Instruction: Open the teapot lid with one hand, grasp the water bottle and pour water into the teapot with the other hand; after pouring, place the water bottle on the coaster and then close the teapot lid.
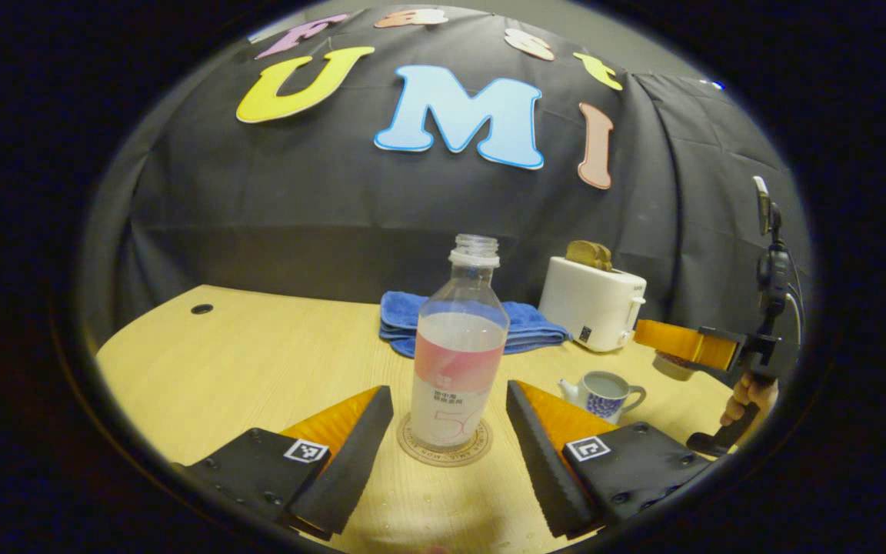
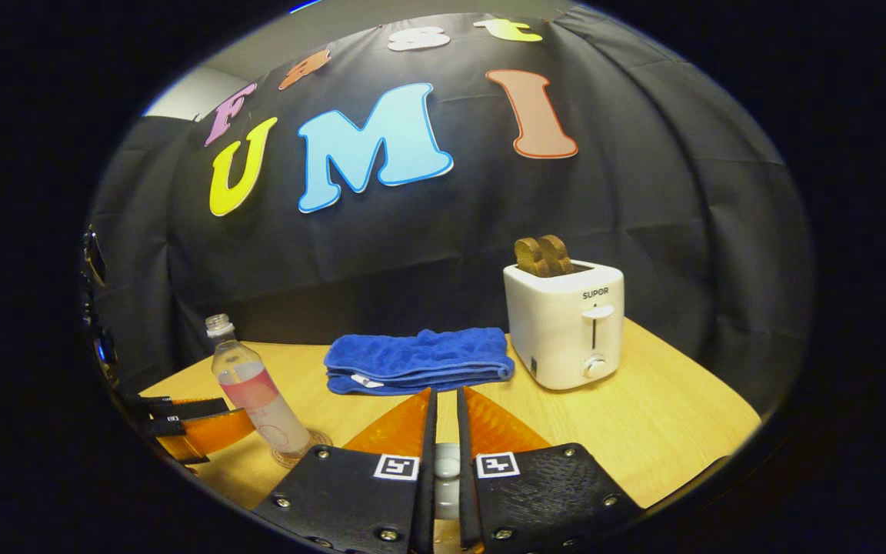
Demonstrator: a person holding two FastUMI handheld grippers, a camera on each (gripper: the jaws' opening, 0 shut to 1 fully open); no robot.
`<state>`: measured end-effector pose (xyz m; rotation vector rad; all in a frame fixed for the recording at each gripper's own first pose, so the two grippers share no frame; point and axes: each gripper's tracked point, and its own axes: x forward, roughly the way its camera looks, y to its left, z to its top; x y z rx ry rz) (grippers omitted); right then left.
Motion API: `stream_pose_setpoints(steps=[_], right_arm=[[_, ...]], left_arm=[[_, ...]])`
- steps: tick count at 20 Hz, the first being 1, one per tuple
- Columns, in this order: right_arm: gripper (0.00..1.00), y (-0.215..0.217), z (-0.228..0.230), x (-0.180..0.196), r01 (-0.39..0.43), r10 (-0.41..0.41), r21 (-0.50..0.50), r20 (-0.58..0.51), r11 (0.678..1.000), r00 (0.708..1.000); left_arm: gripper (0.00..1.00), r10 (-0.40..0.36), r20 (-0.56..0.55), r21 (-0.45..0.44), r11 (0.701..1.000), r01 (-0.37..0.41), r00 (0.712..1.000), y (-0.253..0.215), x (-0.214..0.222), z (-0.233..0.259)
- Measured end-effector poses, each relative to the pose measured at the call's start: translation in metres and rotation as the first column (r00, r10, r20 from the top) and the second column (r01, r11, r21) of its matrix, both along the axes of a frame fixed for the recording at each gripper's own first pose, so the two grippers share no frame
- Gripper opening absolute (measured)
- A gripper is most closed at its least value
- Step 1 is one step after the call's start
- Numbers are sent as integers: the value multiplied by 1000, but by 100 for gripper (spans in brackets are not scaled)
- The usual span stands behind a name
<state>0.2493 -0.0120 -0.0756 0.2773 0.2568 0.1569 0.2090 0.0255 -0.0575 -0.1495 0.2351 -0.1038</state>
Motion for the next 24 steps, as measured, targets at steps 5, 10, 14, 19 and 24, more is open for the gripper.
stream_pose_setpoints(steps=[5, 10, 14, 19, 24], right_arm=[[12, 21, -2, 19, -18, 18, -2, 35, 1000, 999], [12, 42, -10, 28, -43, 46, -44, 63, 998, 997], [12, 43, -21, 32, -42, 44, -45, 52, 998, 998], [13, 43, -30, 34, -50, 51, -34, 34, 998, 998], [13, 49, -34, 37, -61, 64, -51, 48, 997, 997]], left_arm=[[100, -25, 36, -7, 1000, 25, 999, -3, -10, 10], [100, -25, 68, 12, 1000, 24, 997, -4, -13, 17], [100, -35, 43, 12, 999, 34, 998, -7, -9, 6], [100, -41, 20, 19, 999, 41, 999, -10, -6, -4], [100, -50, 20, 32, 998, 50, 999, -13, -6, -5]])
